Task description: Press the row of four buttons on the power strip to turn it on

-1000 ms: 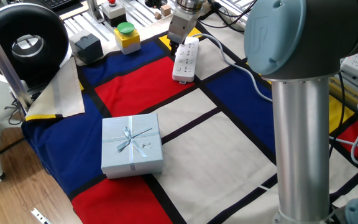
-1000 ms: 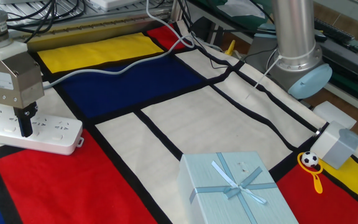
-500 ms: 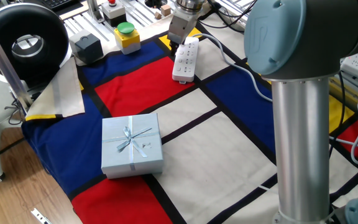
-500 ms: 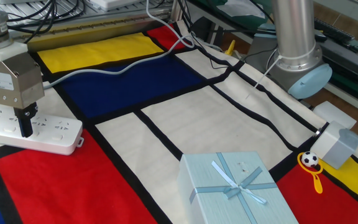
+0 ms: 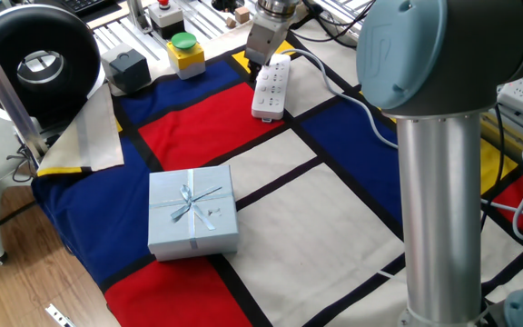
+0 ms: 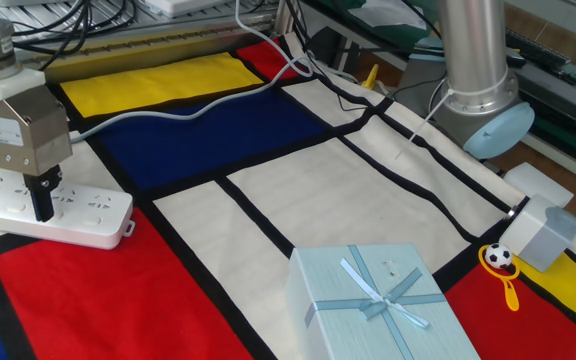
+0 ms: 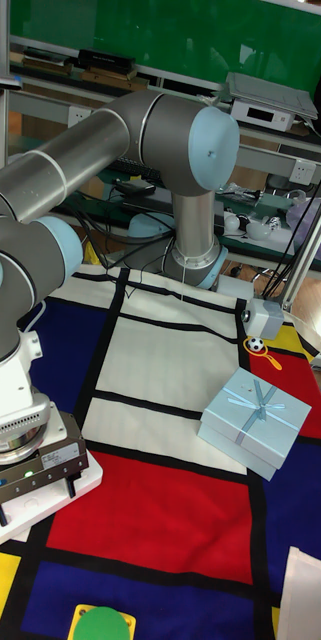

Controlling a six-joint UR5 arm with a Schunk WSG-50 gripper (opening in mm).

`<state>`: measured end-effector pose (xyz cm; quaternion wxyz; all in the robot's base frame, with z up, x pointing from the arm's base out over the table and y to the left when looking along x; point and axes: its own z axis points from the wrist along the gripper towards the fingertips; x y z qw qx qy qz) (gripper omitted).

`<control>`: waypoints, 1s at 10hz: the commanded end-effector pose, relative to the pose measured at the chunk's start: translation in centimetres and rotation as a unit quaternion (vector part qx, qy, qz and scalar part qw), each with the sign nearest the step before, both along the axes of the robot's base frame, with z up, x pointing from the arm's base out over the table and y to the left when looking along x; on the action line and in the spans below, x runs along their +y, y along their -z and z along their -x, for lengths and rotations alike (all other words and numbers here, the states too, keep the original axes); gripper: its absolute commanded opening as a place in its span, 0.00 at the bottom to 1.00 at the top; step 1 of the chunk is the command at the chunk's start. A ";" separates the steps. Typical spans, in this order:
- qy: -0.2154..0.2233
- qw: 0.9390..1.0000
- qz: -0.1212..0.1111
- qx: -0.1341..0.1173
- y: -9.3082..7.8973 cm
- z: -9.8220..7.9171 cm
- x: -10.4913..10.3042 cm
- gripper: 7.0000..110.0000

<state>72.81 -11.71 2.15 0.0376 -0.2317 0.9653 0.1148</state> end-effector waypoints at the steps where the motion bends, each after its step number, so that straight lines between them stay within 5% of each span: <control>1: 0.003 1.000 -0.006 -0.004 0.2 -0.2 0.1 0.79; 6: 0.003 1.000 -0.002 0.003 -0.5 0.4 -0.2 0.79; 8: 0.014 0.999 -0.033 0.003 0.1 0.3 1.6 0.79; 10: 0.017 0.999 -0.031 0.000 0.4 0.2 1.8 0.79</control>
